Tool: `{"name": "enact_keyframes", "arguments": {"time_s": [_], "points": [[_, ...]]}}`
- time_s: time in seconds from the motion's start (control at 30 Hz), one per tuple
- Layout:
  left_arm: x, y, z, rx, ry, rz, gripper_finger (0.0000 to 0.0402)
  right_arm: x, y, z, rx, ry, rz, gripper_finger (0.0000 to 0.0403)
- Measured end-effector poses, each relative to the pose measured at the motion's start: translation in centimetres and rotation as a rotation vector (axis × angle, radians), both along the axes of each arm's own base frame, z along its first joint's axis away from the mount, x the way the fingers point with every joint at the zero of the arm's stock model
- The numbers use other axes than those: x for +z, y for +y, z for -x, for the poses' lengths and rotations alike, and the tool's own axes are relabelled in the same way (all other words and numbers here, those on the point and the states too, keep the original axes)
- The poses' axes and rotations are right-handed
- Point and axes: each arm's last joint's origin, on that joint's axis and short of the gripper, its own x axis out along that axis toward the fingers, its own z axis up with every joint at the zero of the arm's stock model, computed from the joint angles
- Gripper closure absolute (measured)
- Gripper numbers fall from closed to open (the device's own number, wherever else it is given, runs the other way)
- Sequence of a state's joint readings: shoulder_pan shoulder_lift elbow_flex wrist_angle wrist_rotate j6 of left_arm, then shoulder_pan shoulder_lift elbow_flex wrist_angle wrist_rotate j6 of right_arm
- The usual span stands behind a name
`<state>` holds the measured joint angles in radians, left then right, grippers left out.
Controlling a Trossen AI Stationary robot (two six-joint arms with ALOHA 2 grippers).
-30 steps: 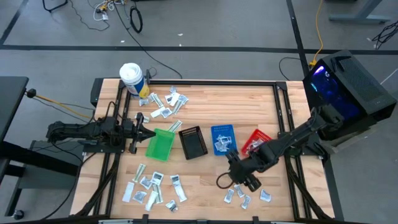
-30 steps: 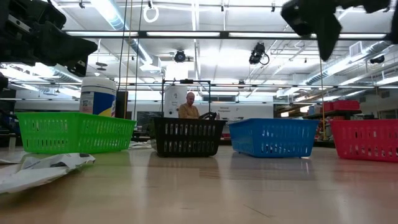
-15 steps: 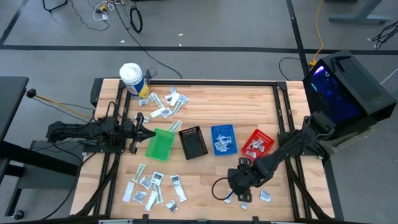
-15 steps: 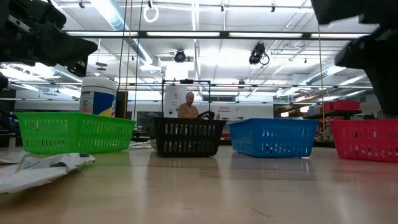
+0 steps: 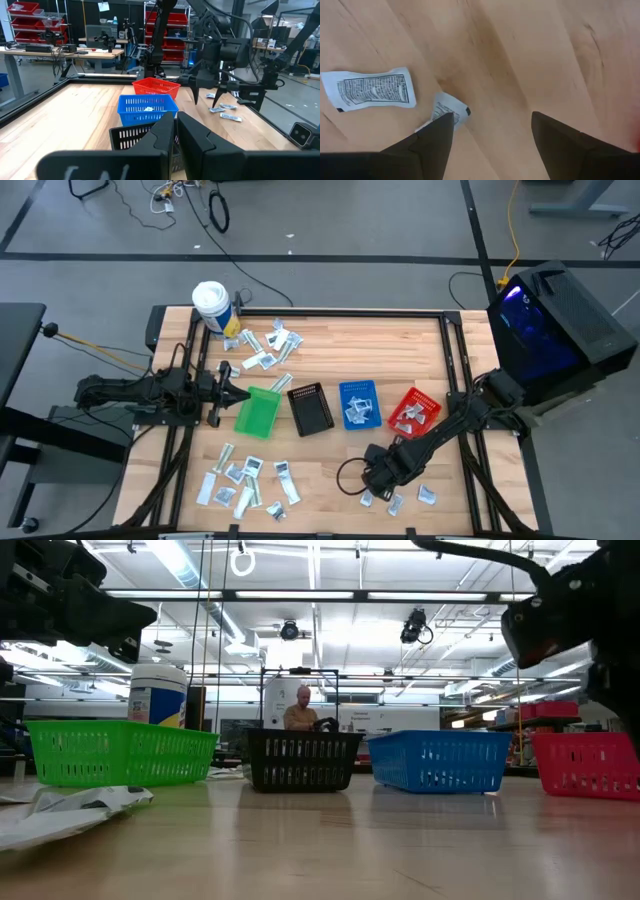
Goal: Pick & Place First Aid Supplies
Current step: Put the ointment pack into the red basket
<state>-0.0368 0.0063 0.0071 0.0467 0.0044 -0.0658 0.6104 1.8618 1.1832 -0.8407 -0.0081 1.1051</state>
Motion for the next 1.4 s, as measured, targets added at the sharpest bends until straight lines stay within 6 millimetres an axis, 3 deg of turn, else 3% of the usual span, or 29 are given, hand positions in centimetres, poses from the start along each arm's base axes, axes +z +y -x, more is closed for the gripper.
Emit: {"name": "enact_keyframes", "arguments": {"time_s": [0.9,1.17,1.4], "points": [[0.0,0.0,0.0,0.000,0.000,0.000,0.0369,-0.7,1.0,0.2,-0.137,-0.033,0.022,0.0138],[0.0,0.0,0.0,0.000,-0.001,0.000,0.0369,-1.4,1.1,0.2,-0.135,0.003,0.020,0.0173],[0.0,0.0,0.0,0.000,-0.001,0.000,0.0369,-1.4,1.1,0.2,-0.140,0.007,0.016,0.0232]]}}
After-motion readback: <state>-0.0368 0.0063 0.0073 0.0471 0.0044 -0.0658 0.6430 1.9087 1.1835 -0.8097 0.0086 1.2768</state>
